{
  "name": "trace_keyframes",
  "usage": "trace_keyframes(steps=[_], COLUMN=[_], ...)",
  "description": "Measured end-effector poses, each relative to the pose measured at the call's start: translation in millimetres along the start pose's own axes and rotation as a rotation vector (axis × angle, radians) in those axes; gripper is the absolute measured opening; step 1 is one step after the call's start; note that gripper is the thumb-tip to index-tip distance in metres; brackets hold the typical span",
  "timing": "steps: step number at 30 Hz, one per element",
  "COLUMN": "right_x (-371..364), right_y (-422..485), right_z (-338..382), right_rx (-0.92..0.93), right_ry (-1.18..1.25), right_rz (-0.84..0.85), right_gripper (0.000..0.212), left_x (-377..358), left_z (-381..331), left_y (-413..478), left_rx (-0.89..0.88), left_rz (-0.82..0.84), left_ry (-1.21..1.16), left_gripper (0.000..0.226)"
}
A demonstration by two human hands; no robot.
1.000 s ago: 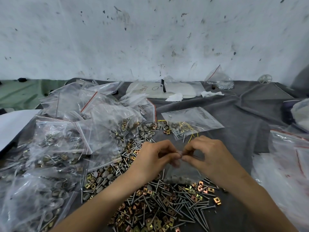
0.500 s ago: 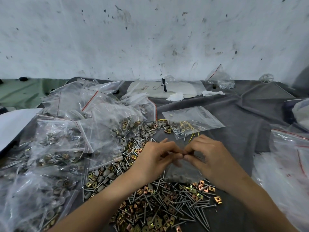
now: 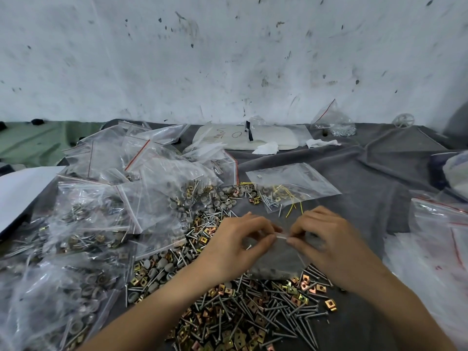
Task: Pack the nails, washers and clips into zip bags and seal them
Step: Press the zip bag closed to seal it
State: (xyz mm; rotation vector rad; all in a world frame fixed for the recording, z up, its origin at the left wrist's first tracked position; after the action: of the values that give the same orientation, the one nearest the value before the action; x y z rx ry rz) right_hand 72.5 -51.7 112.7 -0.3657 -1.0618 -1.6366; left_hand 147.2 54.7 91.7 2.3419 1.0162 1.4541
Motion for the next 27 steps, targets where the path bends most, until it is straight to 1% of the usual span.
trace_keyframes(steps=[3, 6, 9, 12, 18, 23, 25, 27], right_x=[-6.2, -10.0, -7.5, -11.3, -7.0, -0.8, 0.3, 0.8], right_y=[-1.4, -2.8, -2.9, -3.3, -6.8, -9.3, -10.2, -10.3], right_z=[5.4, -2.0, -6.9, -3.0, -14.3, -22.3, -23.1, -20.8], right_rx=[0.055, 0.007, -0.004, 0.028, -0.024, -0.077, -0.075, -0.072], right_ry=[0.001, 0.044, 0.063, 0.087, 0.153, 0.299, 0.309, 0.307], right_rz=[0.032, 0.038, 0.024, 0.022, -0.021, -0.063, -0.068, -0.088], right_gripper=[0.013, 0.018, 0.035, 0.032, 0.041, 0.044, 0.041, 0.047], left_x=[-1.5, -0.2, 1.3, 0.4, 1.7, 4.4, 6.0, 5.9], left_z=[-4.1, -8.7, -7.4, -8.1, -9.8, -2.6, -1.3, -2.2], left_y=[2.1, 4.7, 3.6, 2.5, 0.3, -1.0, -2.2, -3.3], left_rx=[-0.038, -0.095, -0.084, -0.080, -0.092, -0.029, -0.022, -0.014], left_rz=[0.021, 0.030, 0.009, -0.001, -0.009, -0.025, -0.025, -0.022], left_ry=[0.014, 0.029, 0.010, 0.010, 0.015, 0.007, 0.018, 0.039], left_gripper=[0.010, 0.008, 0.006, 0.007, 0.010, 0.018, 0.016, 0.018])
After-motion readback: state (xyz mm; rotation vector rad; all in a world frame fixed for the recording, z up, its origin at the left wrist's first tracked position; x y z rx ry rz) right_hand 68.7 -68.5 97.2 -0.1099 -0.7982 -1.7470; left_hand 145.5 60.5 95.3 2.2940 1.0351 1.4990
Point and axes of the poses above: each hand's wrist, its own y-axis towards the middle knuckle, its own x-axis out of the back of the hand, z = x × y, the point moved 8 cm from there along y, towards the middle knuckle, and after that the axes turned 13 degrees about y, right-handed, at the moved point
